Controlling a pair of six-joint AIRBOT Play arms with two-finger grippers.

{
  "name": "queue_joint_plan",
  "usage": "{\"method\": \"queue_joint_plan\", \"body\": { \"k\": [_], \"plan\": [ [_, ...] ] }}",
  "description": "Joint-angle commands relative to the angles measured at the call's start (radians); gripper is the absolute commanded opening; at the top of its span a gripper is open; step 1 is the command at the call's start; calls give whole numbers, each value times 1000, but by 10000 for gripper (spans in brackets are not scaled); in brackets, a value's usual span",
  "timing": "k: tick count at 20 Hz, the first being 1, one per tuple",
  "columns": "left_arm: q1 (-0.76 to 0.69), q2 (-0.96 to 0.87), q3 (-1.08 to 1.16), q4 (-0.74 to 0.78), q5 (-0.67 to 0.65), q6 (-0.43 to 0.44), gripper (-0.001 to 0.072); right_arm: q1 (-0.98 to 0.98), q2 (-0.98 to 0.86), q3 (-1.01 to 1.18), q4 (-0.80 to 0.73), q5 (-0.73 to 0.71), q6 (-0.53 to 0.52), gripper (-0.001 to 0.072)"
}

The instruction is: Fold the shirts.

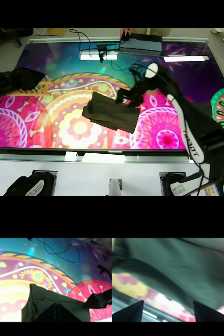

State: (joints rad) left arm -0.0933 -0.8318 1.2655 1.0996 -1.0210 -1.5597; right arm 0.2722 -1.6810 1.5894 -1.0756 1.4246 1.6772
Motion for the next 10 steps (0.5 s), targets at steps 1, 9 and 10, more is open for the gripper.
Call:
{"method": "queue_joint_plan", "body": {
  "k": [1,9,10],
  "plan": [
    [1,1,-2,8,-6,2,37,-144,50,-105,-182,149,-18,649],
    [1,0,-2,8,-8,2,38,-166,18,-388,42,-151,-51,650],
    [1,0,-2,8,-8,2,38,-163,6,-389,63,-174,-51,648]
  ]
}}
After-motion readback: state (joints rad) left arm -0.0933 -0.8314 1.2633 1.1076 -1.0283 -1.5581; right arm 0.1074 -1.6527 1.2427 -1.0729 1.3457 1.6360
